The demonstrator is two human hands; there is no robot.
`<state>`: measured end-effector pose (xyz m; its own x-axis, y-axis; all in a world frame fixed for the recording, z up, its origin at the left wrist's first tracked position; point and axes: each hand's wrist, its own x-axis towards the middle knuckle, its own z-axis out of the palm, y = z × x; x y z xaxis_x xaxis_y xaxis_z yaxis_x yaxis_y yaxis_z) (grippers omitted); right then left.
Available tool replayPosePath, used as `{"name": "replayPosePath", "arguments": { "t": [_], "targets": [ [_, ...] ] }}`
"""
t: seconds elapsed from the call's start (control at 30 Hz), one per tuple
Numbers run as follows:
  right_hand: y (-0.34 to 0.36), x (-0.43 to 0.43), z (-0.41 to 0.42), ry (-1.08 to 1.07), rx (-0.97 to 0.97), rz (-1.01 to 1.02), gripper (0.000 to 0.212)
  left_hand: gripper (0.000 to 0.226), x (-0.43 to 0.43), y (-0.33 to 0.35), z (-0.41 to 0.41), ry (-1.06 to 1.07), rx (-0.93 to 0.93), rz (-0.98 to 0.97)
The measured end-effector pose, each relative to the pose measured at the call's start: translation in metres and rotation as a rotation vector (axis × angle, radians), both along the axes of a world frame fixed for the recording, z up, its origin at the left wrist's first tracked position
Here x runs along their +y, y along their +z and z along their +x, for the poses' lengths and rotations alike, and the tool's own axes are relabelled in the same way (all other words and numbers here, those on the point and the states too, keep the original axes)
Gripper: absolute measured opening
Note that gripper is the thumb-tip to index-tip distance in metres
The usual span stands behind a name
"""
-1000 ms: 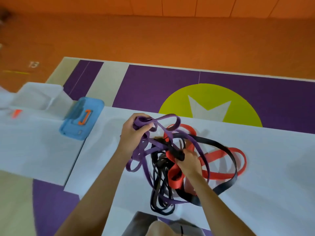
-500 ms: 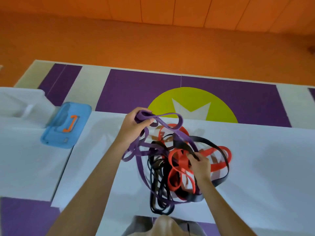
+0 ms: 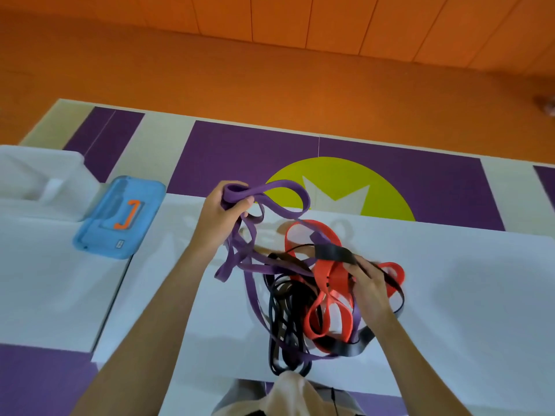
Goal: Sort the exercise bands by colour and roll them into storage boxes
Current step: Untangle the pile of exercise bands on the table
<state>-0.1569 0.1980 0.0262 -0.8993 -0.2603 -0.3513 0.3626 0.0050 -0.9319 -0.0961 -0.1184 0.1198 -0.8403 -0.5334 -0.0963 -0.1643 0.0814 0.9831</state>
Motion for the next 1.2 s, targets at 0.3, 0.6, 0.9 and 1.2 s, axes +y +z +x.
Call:
{"name": "replayPosePath", "arguments": {
  "t": [0.3,0.6,0.9,1.2],
  "targets": [
    [0.064,-0.025,-0.023,0.112,0.062,-0.225,0.025,0.025,0.007,0.012,-0.004,0.011,0.147,0.041],
    [0.092,-0.001,-0.050,0.191,0.344,0.002,0.021,0.028,-0.005,0.035,-0.016,0.023,0.234,-0.027],
    [-0.011,0.059,-0.028,0.388,0.208,0.642,0.039,0.027,0.005,-0.040,0.004,-0.120,-0.117,-0.222],
    [-0.044,0.040,0.020,0.189,0.591,0.909,0.060,0.028,0.019,-0.102,0.043,0.003,-0.406,-0.334]
  ]
}}
